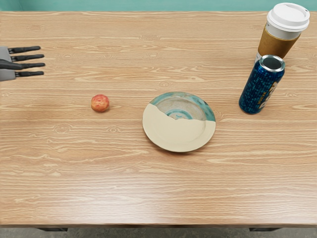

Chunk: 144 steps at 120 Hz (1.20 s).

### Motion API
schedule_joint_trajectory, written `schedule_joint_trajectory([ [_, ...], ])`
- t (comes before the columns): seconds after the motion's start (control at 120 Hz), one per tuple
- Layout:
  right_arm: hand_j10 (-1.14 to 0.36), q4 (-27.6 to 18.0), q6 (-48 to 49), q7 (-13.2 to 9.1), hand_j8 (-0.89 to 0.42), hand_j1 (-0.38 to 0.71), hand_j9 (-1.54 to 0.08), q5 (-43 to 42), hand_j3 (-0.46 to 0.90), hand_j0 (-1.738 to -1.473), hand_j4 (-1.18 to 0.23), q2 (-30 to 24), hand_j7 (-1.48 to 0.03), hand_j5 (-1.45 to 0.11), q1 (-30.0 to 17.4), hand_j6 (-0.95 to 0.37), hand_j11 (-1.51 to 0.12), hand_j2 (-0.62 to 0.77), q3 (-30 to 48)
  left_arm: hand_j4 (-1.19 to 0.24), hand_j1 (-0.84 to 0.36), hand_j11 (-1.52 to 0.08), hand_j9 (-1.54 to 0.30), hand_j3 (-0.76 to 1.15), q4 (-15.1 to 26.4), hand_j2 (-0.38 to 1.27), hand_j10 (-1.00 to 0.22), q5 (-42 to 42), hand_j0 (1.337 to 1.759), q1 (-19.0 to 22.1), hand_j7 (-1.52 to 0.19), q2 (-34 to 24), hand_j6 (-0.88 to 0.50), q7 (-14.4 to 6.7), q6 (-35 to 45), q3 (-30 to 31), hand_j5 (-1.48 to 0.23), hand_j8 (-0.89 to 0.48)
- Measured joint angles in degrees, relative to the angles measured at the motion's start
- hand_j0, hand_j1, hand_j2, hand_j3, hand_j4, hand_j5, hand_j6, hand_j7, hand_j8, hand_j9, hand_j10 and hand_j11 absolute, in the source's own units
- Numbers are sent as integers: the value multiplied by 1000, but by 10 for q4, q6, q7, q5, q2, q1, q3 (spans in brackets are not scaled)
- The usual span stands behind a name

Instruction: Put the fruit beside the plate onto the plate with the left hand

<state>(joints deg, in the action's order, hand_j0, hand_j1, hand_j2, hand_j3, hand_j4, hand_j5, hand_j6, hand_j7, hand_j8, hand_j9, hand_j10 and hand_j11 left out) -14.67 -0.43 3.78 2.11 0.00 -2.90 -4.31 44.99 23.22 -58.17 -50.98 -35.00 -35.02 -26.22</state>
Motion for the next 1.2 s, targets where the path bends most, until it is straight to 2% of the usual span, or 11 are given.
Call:
schedule_joint_trajectory([
  [0.075,-11,0,0,0,-11,-335,-15,0,0,-1658,-11,0,-15,-15,0,-11,-15,-2,0,-7,336,-14,-14,0,0,2,-8,1,1658,0,-14,6,-7,0,0,1,-14,-6],
  [0.117,-11,0,0,0,-11,-335,-15,0,0,-1658,-11,0,-15,-15,0,-11,-15,-2,0,-7,337,-13,-13,0,4,3,-7,0,1658,5,-13,57,-6,0,0,3,-12,-6],
  [0.192,-11,0,0,0,-11,-335,-15,0,0,-1658,-11,0,-15,-15,0,-11,-15,-2,0,-6,338,-11,-11,0,7,1,-6,-38,1658,-7,-11,92,-5,0,0,15,-11,-5],
  [0.333,-11,0,0,0,-11,-335,-15,0,0,-1658,-11,0,-15,-15,0,-11,-15,-2,0,-14,329,-21,-21,0,10,3,-14,-205,1658,-83,-21,147,-14,0,0,23,-21,-14],
  [0.467,-11,0,0,0,-11,-335,-15,0,0,-1658,-11,0,-15,-15,0,-11,-15,-2,0,-26,317,-35,-35,0,18,5,-26,-398,1658,-115,-35,188,-26,0,1,27,-35,-26],
  [0.542,-11,1,0,0,-11,-335,-15,0,0,-1658,-11,0,-15,-15,0,-11,-15,-2,0,-33,309,-43,-43,0,60,6,-33,-509,1658,-108,-43,190,-33,0,58,28,-43,-33],
  [0.608,-11,1,0,0,-11,-335,-15,0,0,-1658,-11,0,-15,-15,0,-11,-15,-2,0,-37,306,-47,-47,0,124,7,-37,-601,1658,-102,-47,184,-37,0,132,28,-47,-37],
  [0.708,-11,1,0,0,-11,-335,-15,0,0,-1658,-11,0,-15,-15,0,-11,-15,-2,0,-40,303,-51,-51,0,203,8,-40,-709,1658,-81,-51,181,-41,0,233,30,-51,-41],
  [0.775,-11,1,0,0,-11,-335,-15,0,0,-1658,-11,0,-15,-15,0,-11,-15,-2,0,-42,301,-52,-52,0,236,9,-42,-764,1658,-76,-52,186,-43,0,271,43,-53,-43],
  [0.917,-11,1,0,0,-11,-335,-15,0,0,-1658,-11,0,-15,-15,0,-11,-15,-2,0,-51,292,-63,-63,0,263,11,-50,-827,1658,-77,-63,235,-51,0,303,116,-63,-51],
  [1.2,-11,1,0,0,-11,-335,-15,0,0,-1658,-11,0,-15,-15,0,-11,-15,-2,0,-181,137,-231,-231,0,269,38,-180,-904,1658,-59,-231,243,-182,0,423,178,-231,-182],
])
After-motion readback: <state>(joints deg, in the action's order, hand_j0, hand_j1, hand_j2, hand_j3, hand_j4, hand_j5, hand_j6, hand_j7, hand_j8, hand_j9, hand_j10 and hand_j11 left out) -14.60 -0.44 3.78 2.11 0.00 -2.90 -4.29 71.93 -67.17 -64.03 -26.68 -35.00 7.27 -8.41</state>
